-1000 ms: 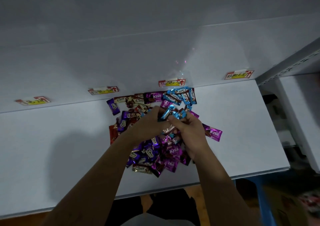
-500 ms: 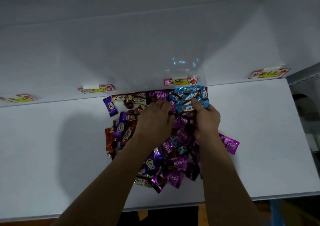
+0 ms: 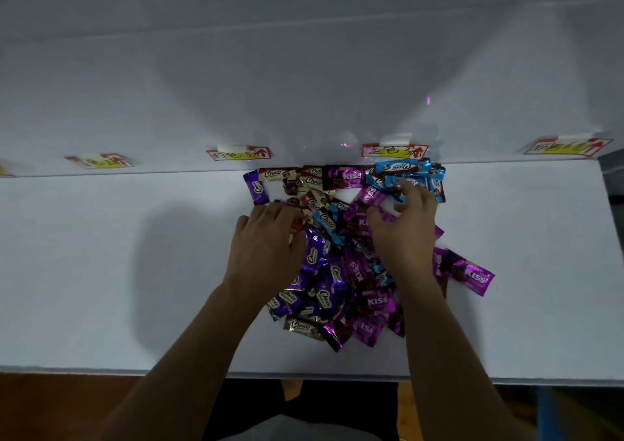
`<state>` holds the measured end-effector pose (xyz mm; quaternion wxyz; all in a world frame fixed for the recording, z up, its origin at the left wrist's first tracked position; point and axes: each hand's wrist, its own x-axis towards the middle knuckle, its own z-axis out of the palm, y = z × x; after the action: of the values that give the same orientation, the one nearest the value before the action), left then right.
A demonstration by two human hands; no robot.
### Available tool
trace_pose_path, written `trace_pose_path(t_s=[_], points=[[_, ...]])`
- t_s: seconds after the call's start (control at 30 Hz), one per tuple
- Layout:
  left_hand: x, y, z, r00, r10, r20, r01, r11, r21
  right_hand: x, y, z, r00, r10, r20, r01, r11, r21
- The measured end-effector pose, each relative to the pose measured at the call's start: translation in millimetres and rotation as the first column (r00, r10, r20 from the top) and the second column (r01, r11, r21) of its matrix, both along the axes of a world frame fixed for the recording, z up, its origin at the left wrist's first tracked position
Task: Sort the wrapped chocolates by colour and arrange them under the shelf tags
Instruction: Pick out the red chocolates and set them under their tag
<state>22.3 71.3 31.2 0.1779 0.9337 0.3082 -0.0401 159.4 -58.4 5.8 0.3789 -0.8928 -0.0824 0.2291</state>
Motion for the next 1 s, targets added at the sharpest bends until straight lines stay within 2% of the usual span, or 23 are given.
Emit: trace_pose_path(t_s=[0.17, 0.3, 0.53, 0.77, 1.0], points=[[-18.7, 2.4, 25.9, 0.997, 0.05, 0.063, -0.05, 0.999, 0.0, -34.6, 18.8, 33.5, 0.928, 0.356, 0.108, -0.352, 0.934, -0.054], [-47.1, 6.2, 43.7, 0.989, 0.107, 0.101, -0.106, 0.994, -0.012, -65.7, 37.0, 61.5, 0.845, 0.51, 0.16, -0.508, 0.86, -0.056], [-110.3, 21.4, 70.9, 0.964, 0.199, 0.175, -0.198, 0.98, -0.026, -125.9, 62.2, 94.0, 0.78, 0.583, 0.229, -0.579, 0.81, -0.09], [-178.4, 35.3, 88.8, 0.94, 0.213, 0.265, -0.222, 0.975, 0.001, -207.2, 78.3, 109.6, 0.741, 0.622, 0.254, -0.614, 0.78, -0.119], [-228.9, 40.6, 89.3, 0.942, 0.219, 0.254, -0.208, 0.976, -0.068, -253.2, 71.3, 113.0, 0.729, 0.616, 0.299, -0.597, 0.785, -0.162]])
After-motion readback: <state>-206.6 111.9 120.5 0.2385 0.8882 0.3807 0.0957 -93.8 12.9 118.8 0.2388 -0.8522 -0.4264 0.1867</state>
